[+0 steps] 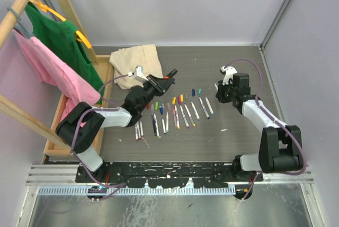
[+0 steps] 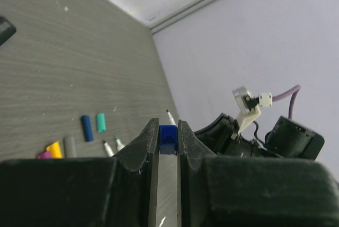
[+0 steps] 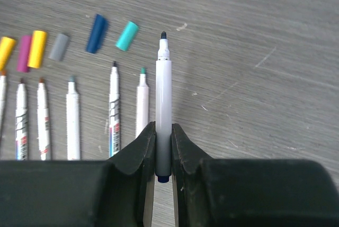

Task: Open the pen caps
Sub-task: Place the pen at the center of the board.

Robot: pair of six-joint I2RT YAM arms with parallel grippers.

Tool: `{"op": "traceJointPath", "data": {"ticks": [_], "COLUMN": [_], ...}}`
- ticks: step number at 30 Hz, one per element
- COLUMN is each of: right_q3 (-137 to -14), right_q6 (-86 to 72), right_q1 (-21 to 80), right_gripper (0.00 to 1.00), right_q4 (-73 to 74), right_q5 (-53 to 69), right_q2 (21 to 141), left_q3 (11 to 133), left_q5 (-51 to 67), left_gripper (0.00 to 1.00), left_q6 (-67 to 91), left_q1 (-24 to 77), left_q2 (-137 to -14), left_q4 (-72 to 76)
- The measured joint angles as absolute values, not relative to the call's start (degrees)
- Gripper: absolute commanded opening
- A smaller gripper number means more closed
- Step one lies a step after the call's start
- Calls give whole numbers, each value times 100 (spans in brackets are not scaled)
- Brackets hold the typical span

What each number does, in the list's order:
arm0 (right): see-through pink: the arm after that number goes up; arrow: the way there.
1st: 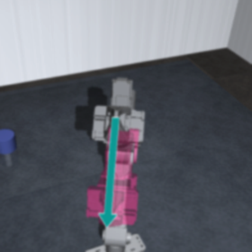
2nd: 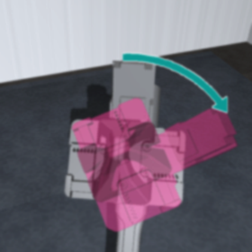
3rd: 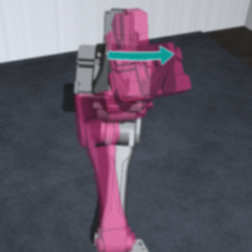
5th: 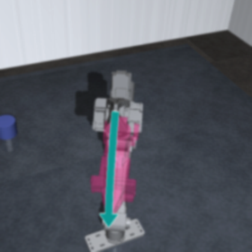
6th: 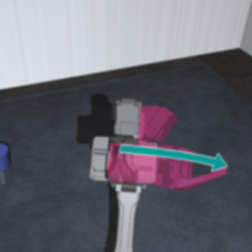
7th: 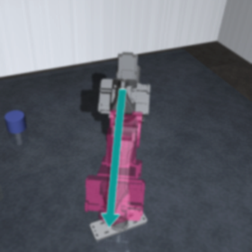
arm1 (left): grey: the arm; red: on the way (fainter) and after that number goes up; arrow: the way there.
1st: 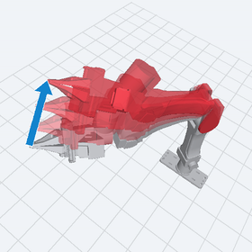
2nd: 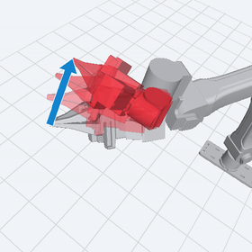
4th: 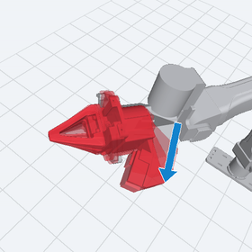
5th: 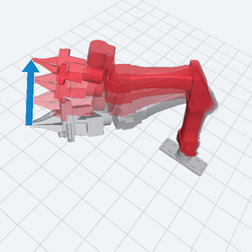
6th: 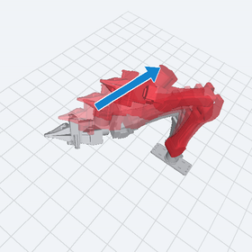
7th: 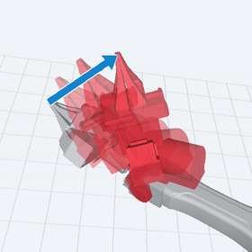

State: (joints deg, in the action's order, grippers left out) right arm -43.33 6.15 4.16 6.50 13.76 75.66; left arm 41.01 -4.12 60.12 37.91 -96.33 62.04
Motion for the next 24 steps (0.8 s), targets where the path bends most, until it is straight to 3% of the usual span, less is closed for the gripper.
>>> {"op": "traceJointPath", "data": {"ticks": [17,24], "right_q3": [-4543,-4683], "right_q6": [445,556], "right_q1": [163,163], "right_gripper": [9,16], "right_q4": [615,801], "right_q5": [1219,1323], "right_q2": [8698,9271], "left_q3": [4289,4733], "left_q5": [165,423], "left_gripper": [0,0], "left_q6": [5782,5813], "left_q1": [3791,3804], "left_q2": [-9588,-9828], "left_q4": [4849,4626]}}
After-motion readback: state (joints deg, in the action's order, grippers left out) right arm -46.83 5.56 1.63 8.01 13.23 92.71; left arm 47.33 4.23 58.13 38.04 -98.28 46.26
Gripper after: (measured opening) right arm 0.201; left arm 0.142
